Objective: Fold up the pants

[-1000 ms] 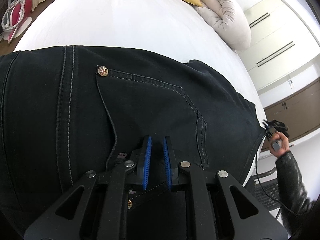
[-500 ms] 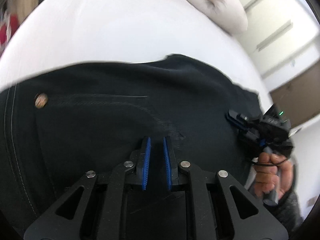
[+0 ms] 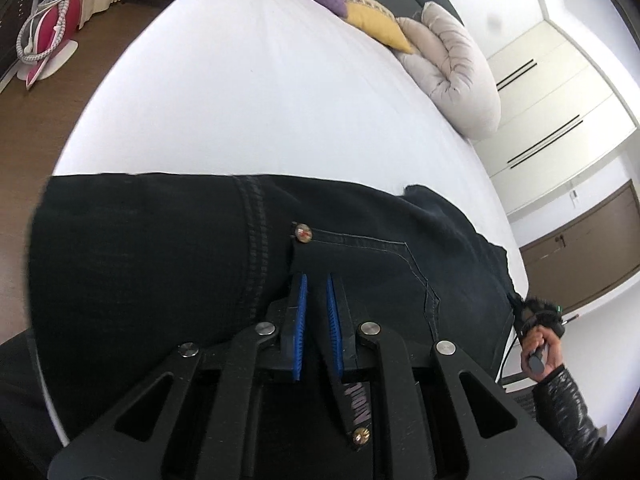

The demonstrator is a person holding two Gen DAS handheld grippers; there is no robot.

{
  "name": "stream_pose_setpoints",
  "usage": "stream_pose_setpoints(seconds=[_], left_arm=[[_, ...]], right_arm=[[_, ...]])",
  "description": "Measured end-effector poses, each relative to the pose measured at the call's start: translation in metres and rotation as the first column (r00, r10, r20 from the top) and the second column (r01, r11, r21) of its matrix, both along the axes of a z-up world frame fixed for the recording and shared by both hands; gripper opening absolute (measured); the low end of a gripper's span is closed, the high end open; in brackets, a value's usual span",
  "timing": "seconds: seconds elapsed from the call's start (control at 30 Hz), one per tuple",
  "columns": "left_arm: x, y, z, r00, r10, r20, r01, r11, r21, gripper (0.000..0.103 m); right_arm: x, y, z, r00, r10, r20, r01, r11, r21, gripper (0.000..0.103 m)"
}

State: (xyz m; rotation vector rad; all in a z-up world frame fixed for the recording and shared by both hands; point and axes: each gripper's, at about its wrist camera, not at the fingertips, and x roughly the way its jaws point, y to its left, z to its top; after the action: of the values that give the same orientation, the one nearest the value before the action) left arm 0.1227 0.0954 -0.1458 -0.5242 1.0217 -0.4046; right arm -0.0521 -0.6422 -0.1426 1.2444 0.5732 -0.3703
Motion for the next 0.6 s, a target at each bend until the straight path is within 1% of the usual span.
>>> stream_pose_setpoints(seconds=[0.03,0.07,0.1,0.13,0.17,0.2,0.23,0.27,0.3,0.37,0.4,0.47,0.53,0.6], left_arm=[[0.0,0.008,0.002,1.0,0.022,-0.001,-0.022,1.0,0.022,0.012],[-0.003,0.019,0.004,0.999,0.048,-0.005,-0.048,0.998,0.039,0.012],[-0.006,0.03,0.009,0.997,0.073,-0.002,-0.073,0.997,0.031,0.012],[-0.004,0.044,0.015,0.995,0.098,0.004,-0.098,0.995,0.036,0.012],[-0.007,0.05,0.022,0.992,0.122,0.015,-0.123,0.991,0.049,0.012],[-0.009,0.053,0.029,0.99,0.139,0.024,-0.14,0.988,0.063,0.012],[-0.009,0.052,0.035,0.988,0.149,0.031,-0.15,0.986,0.07,0.012],[-0.009,0.049,0.041,0.988,0.146,0.039,-0.148,0.987,0.061,0.012],[-0.01,0.041,0.046,0.99,0.131,0.048,-0.133,0.99,0.051,0.012],[-0.004,0.016,0.052,0.995,0.078,0.057,-0.081,0.996,0.048,0.012],[-0.001,-0.002,0.052,0.997,0.048,0.053,-0.05,0.998,0.045,0.012],[0.002,-0.035,0.046,0.999,-0.001,0.032,0.0,0.999,0.033,0.012],[-0.001,-0.068,0.041,0.999,-0.041,0.014,0.04,0.998,0.04,0.013],[0.008,-0.09,0.036,0.997,-0.073,-0.01,0.073,0.996,0.06,0.013]], right_arm=[[-0.017,-0.007,0.003,0.999,-0.032,0.004,0.032,0.999,-0.012,0.011],[-0.029,-0.001,0.008,0.998,-0.061,0.019,0.061,0.998,-0.016,0.029],[-0.045,-0.004,0.015,0.996,-0.086,0.035,0.086,0.996,-0.019,0.044],[-0.057,-0.013,0.021,0.993,-0.104,0.046,0.105,0.994,-0.029,0.07],[-0.067,-0.028,0.03,0.991,-0.116,0.066,0.119,0.992,-0.048,0.076],[-0.078,-0.026,0.04,0.99,-0.094,0.107,0.102,0.992,-0.072,0.076],[-0.088,-0.028,0.042,0.989,-0.076,0.127,0.086,0.993,-0.077,0.076],[-0.094,-0.026,0.045,0.987,-0.056,0.153,0.068,0.995,-0.071,0.076],[-0.096,-0.024,0.045,0.984,-0.041,0.174,0.05,0.997,-0.051,0.076],[-0.1,-0.028,0.038,0.982,-0.019,0.186,0.02,1.0,-0.002,0.076],[-0.093,-0.026,0.034,0.981,-0.003,0.194,-0.002,1.0,0.025,0.075],[-0.077,-0.021,0.027,0.982,0.017,0.186,-0.026,0.999,0.044,0.075],[-0.064,-0.021,0.018,0.986,0.021,0.166,-0.032,0.998,0.062,0.073],[-0.056,-0.026,0.004,0.991,-0.002,0.137,-0.013,0.994,0.107,0.068]])
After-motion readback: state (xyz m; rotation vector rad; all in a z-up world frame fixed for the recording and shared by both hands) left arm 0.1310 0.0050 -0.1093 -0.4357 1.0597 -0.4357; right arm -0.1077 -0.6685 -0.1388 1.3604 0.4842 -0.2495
